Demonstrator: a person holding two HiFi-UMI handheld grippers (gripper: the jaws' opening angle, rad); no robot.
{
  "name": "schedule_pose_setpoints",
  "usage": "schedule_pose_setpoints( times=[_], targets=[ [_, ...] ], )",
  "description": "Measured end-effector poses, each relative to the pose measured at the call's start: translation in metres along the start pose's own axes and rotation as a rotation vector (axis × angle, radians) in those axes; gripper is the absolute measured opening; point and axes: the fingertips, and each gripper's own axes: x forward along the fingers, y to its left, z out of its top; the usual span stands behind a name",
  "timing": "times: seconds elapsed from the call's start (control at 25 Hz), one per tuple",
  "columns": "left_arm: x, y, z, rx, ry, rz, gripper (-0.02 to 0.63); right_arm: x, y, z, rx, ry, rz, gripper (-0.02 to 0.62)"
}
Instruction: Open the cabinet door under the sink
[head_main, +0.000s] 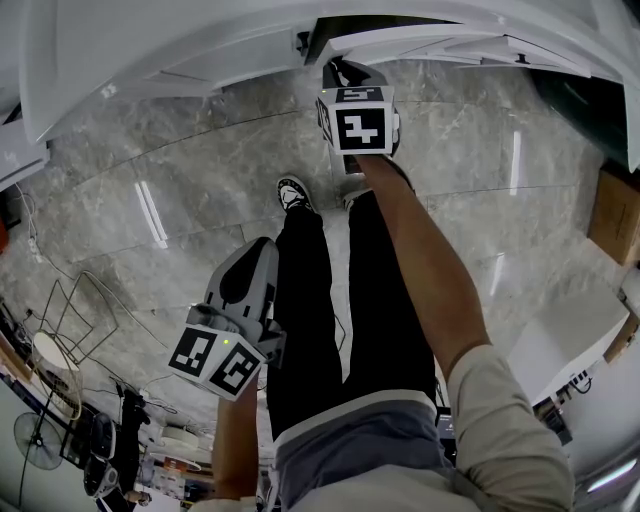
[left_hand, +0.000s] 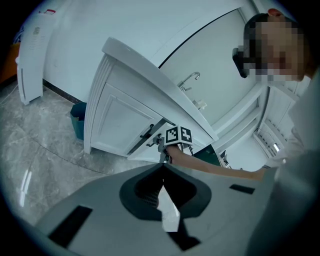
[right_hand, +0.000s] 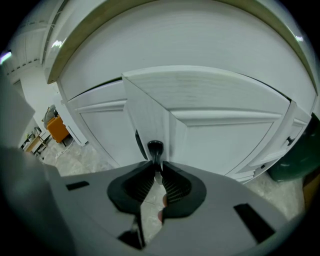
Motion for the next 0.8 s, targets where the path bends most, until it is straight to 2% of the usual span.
schedule_pose_setpoints(
  times=[0.8],
  targets=[
    [0.007, -0.012, -0.019, -0.032, 0.028, -0.015, 0.000, -0.021, -0.002, -0.027, -0.040, 0.000, 0.017, 0.057]
  ],
)
